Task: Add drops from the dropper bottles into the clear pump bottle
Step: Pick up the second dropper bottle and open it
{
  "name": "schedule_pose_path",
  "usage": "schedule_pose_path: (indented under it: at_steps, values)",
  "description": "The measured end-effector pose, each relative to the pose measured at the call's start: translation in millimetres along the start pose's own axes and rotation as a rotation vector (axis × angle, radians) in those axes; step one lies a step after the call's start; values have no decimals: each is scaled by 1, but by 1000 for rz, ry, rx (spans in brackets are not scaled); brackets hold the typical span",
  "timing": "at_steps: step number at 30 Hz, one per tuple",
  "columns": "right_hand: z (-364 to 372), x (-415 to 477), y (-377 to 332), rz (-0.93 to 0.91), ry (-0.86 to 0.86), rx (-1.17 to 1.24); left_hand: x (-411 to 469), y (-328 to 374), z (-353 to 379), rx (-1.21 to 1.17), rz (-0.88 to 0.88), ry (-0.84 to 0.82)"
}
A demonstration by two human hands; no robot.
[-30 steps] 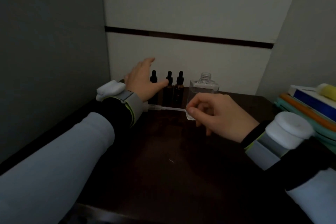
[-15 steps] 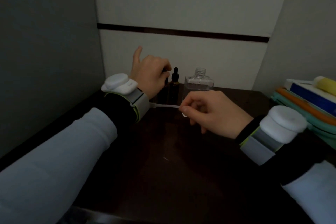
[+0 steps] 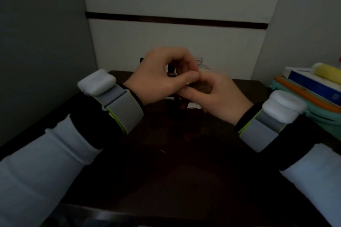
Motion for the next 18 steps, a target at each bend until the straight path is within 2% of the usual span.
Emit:
schedule_pose_path:
  at_steps: [4, 7, 9, 13, 18]
  values:
    - [-1, 0, 12, 37, 16, -31, 1, -14, 4, -88, -139, -89]
    - [-2, 0, 22, 100, 73, -18, -1, -24, 10, -182, -315, -230]
    - [-3, 0, 28, 148, 126, 21, -4, -26, 15, -159, -384, -304]
    - [-7, -1, 27, 177, 184, 118, -8, -23, 25, 11, -384, -412]
    - [-5, 0, 23, 126, 114, 164, -15, -25, 40, -120, -423, -415]
Point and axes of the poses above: each hand's wrist, its own x-axis towards the middle knuckle, its own z-axis out of the palm, y = z × x, the point moved 5 cm from there along x, towards the middle knuckle, and after that the axes turned 10 degrees about -z, right-handed, at the moved point
